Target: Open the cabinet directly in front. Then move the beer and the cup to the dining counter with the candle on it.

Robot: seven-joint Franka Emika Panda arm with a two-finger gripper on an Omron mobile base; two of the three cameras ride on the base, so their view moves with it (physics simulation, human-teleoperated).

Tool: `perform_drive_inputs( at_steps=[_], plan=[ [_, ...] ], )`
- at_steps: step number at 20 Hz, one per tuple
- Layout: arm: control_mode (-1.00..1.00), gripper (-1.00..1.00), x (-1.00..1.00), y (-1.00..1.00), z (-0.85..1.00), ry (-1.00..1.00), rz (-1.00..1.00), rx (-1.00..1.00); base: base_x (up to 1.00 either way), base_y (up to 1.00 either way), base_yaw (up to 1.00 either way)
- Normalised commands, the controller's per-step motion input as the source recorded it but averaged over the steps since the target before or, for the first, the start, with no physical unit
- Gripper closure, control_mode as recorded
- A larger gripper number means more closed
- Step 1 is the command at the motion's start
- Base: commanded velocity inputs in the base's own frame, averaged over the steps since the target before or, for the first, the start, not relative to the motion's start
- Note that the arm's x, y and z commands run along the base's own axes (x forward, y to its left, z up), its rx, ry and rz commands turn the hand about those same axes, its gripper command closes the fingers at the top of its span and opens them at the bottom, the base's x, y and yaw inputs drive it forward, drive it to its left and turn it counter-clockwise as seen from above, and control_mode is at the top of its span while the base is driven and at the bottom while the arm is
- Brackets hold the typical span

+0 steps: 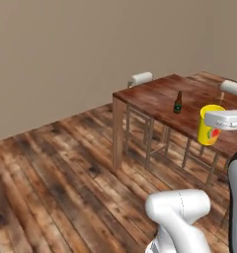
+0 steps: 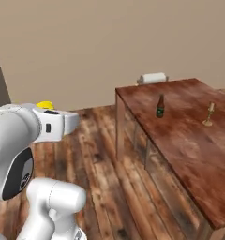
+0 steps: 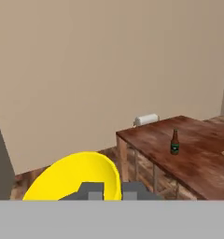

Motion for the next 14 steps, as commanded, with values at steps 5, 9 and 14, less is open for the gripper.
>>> perform_drive_inputs(
  at_steps=[5, 9, 14],
  plan=[
    [1.0, 1.0, 0.0, 0.0, 0.0, 0.0, 0.0, 0.0, 0.08, 0.17, -0.64],
    [1.0, 1.0, 0.0, 0.0, 0.0, 0.0, 0.0, 0.0, 0.0, 0.2, -0.56],
    [1.0, 1.0, 0.0, 0.0, 0.0, 0.0, 0.0, 0.0, 0.0, 0.35, -0.52]
  ],
)
